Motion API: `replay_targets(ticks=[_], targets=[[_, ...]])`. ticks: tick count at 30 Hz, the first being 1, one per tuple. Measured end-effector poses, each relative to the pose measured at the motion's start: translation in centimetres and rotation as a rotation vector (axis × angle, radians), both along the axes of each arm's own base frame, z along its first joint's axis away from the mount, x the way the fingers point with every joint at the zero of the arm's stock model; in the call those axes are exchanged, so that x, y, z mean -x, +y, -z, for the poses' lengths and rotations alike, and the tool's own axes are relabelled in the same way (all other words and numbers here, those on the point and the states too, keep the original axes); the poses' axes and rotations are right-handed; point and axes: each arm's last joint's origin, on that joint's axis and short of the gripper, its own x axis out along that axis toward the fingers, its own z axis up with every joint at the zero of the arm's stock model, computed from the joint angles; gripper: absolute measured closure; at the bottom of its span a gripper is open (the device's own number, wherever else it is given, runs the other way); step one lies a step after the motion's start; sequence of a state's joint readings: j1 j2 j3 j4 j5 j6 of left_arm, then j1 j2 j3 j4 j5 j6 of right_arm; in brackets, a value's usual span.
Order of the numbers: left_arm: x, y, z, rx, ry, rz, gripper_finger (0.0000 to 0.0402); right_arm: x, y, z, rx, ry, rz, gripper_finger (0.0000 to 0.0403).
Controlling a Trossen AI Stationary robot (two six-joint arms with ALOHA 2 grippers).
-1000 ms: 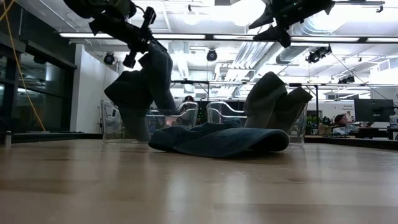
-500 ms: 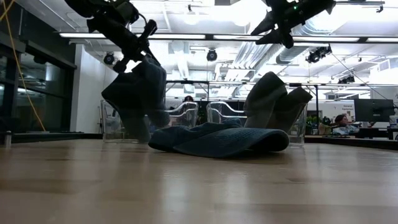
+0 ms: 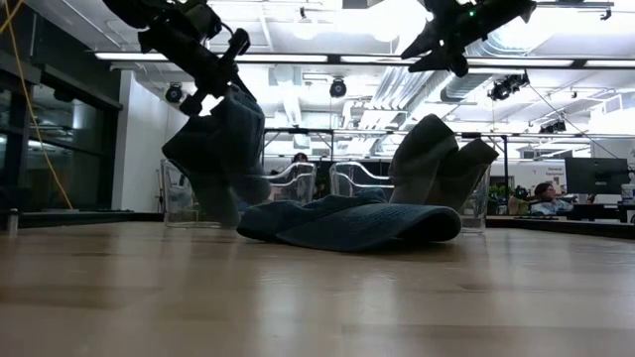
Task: Pick & Place hat
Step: Put the left blue cap into the left transparent bin
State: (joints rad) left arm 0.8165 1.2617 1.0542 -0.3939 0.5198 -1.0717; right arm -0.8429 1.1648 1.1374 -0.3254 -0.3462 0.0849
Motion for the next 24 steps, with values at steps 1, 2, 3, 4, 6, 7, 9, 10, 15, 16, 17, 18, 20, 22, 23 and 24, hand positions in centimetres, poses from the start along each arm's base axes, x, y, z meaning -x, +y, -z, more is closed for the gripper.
replay_targets(ticks=[1,2,3,4,6,7,9,10,15,16,17,18,20,22,23,24], targets=[[0.0,0.0,0.0,0.005,-0.003,0.004,0.0401,0.0,0.0,0.0,0.0,0.0,0.0,0.0194],[0.0,0.0,0.0,0.01,-0.006,0.01,0.0401,0.0,0.0,0.0,0.0,0.001,0.0,0.0194],[0.0,-0.1,0.0,0.016,-0.005,0.015,0.0401,0.0,0.0,0.0,0.004,0.003,-0.001,0.0194],[0.0,-0.1,0.1,0.021,-0.003,0.018,0.0401,0.0,0.0,0.0,0.006,0.004,-0.002,0.0194],[0.0,-0.1,0.1,0.024,0.0,0.017,0.0401,0.0,0.0,0.0,0.006,0.004,-0.002,0.0194],[0.0,-0.1,0.1,0.024,0.002,0.015,0.0401,0.0,0.0,0.0,0.008,0.005,-0.003,0.0194],[0.0,-0.1,0.1,0.02,0.005,0.011,0.0401,0.0,0.0,0.0,0.014,0.008,-0.005,0.0194],[0.1,-0.1,0.1,0.016,0.008,0.009,0.0401,0.0,0.0,0.0,0.015,0.009,-0.006,0.0194],[0.1,-0.1,0.2,0.009,0.025,-0.001,0.0401,0.0,-0.1,0.7,0.021,0.04,0.026,0.0194],[0.1,-0.1,0.2,0.01,0.024,0.001,0.0401,0.0,-0.2,0.9,0.019,0.046,0.032,0.0194],[0.1,-0.1,0.2,0.008,0.024,0.004,0.0401,0.0,-0.2,1.0,0.016,0.05,0.033,0.0194],[0.1,-0.1,0.2,0.005,0.024,0.007,0.0401,0.0,-0.2,1.2,0.013,0.053,0.034,0.0194],[0.1,-0.1,0.3,0.003,0.03,0.005,0.0401,0.0,-0.2,1.4,0.007,0.058,0.033,0.0194],[0.2,-0.1,0.3,-0.008,0.043,0.001,0.0401,0.0,-0.2,1.5,0.004,0.061,0.032,0.0194],[0.2,-0.1,0.4,-0.007,0.056,0.0,0.0401,0.0,-0.2,1.5,0.004,0.06,0.032,0.0194],[0.3,-0.2,0.5,-0.003,0.07,0.001,0.0401,0.0,-0.2,1.5,0.006,0.058,0.032,0.0194]])
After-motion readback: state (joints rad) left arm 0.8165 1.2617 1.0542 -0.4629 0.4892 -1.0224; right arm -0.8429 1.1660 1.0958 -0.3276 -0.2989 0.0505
